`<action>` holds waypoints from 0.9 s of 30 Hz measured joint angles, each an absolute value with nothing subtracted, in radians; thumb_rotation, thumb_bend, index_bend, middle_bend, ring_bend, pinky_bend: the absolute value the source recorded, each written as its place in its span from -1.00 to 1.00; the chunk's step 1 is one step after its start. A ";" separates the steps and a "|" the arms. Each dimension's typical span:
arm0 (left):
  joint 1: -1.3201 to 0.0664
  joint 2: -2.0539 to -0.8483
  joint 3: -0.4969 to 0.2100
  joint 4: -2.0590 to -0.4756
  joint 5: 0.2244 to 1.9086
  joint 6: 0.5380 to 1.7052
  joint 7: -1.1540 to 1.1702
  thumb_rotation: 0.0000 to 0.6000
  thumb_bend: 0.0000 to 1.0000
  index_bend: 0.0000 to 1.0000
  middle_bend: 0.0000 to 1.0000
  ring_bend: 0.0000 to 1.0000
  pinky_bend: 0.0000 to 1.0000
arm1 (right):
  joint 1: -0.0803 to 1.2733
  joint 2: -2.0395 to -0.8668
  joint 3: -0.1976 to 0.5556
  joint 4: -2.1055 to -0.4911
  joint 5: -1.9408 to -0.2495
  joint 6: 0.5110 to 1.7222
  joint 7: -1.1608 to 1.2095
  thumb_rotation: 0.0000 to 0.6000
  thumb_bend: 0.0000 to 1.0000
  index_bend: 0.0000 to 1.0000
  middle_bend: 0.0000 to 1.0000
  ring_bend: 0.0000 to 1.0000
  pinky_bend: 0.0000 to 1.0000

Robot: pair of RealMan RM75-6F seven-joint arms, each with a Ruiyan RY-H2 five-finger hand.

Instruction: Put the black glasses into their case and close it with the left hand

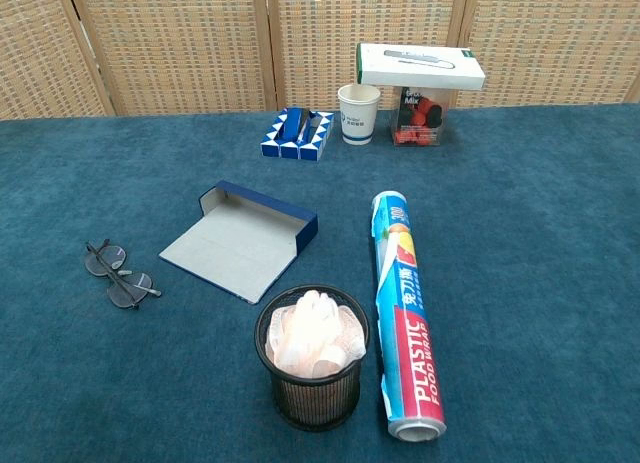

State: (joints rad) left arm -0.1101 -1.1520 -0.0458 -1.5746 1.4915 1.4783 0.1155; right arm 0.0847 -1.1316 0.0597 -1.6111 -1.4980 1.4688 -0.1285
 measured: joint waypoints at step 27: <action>-0.186 -1.174 -0.042 -1.550 1.450 1.308 0.131 1.00 -0.94 -1.00 -1.00 -1.00 -1.00 | 0.084 -1.133 0.060 -1.610 -1.497 1.471 -0.130 1.00 -1.00 -1.00 -1.00 -1.00 -1.00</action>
